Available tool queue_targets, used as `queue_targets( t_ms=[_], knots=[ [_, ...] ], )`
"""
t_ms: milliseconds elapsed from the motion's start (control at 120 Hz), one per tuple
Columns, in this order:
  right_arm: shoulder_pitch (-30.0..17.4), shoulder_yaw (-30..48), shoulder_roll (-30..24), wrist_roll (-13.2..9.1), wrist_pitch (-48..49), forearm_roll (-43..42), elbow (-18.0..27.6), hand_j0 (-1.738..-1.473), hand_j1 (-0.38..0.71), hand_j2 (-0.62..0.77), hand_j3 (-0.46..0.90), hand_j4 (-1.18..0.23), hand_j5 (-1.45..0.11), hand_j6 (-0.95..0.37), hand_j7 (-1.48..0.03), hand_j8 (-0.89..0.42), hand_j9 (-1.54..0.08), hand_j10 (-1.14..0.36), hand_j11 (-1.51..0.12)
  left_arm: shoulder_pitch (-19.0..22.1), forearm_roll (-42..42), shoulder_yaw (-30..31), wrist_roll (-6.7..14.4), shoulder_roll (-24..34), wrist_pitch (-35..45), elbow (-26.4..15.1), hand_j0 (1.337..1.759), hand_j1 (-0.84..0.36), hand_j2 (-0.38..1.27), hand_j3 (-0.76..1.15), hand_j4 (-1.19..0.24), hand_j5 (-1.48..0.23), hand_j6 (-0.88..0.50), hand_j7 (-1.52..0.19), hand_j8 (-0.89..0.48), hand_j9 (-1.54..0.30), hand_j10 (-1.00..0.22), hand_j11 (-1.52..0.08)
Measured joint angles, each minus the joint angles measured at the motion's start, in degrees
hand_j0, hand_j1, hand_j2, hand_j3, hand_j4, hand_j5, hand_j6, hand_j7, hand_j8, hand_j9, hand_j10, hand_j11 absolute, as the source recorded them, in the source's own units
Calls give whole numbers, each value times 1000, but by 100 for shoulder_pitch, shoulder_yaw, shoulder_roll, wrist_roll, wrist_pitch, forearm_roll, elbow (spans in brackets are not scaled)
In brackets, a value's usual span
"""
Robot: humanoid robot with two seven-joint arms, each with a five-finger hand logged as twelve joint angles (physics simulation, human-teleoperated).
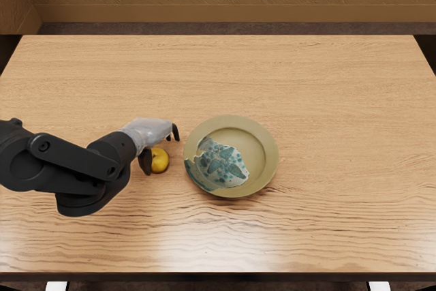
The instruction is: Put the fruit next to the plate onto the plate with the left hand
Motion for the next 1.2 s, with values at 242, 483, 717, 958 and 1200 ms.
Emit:
queue_targets(
  t_ms=[242,483,717,958,1200],
  knots=[
    [0,0,0,2,0,0,0,-1658,-320,-5,0,-24,-31,-24,-31,-24,-31,-24,-31,35,8,2,-4,15,-3,6,1657,-91,69,0,-361,-491,-362,-490,-363,-489,-364,-489],
    [0,0,0,-1,0,0,0,-1658,-320,-5,0,-24,-31,-24,-31,-24,-31,-24,-31,27,56,-4,-7,88,2,1,1658,-92,74,0,-367,-483,-367,-483,-367,-483,-367,-483],
    [1,0,0,1,0,0,0,-1658,-320,-5,0,-24,-31,-24,-31,-24,-31,-24,-31,18,133,-1,2,75,3,-64,1658,-91,76,0,-367,-479,-367,-479,-367,-479,-367,-479],
    [0,0,0,2,0,0,0,-1658,-320,-5,0,-24,-31,-24,-31,-24,-31,-24,-31,27,206,3,17,70,3,-103,1658,-113,78,0,-385,-501,-386,-501,-386,-501,-386,-501],
    [1,0,0,1,0,0,0,-1658,-320,-5,0,-24,-31,-24,-31,-24,-31,-24,-31,40,225,3,13,70,2,-101,1658,-183,122,0,-455,-597,-455,-596,-456,-596,-456,-596]
  ],
)
